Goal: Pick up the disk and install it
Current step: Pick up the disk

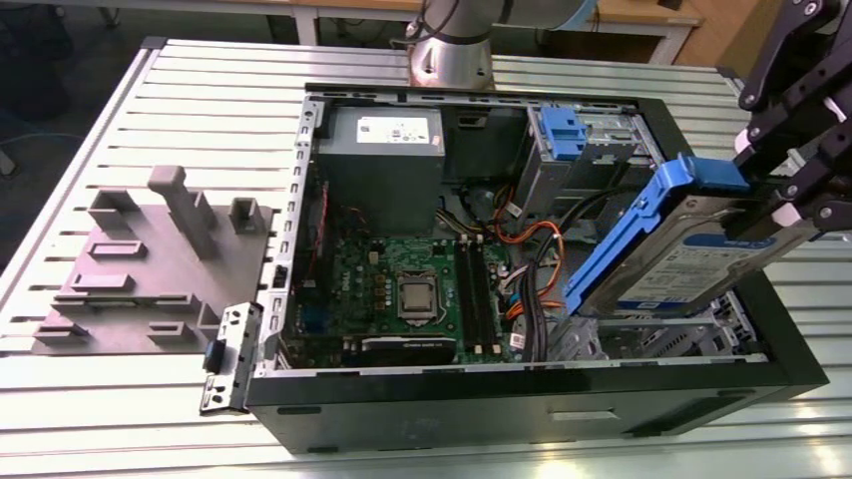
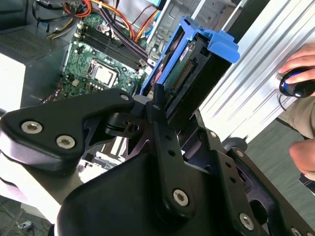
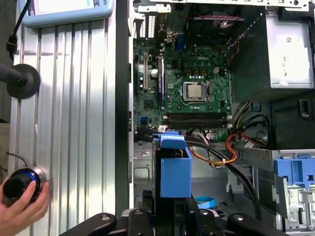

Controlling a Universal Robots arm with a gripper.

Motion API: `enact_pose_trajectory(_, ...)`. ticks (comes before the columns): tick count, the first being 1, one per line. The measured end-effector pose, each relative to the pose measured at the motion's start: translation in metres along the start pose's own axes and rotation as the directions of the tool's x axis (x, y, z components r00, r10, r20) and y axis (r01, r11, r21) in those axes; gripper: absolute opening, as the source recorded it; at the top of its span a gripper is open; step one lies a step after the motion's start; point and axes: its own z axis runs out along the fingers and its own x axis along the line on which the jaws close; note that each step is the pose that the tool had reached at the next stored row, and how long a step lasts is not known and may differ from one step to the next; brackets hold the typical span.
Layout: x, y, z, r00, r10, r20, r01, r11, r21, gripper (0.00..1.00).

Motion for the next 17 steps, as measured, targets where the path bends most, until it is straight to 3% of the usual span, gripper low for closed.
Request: enact_pose_trajectory(17,0.0002,-0.0289,0.0001,1.0000,0.000,0.0001,0.000,1.0000,0.0000,0.35)
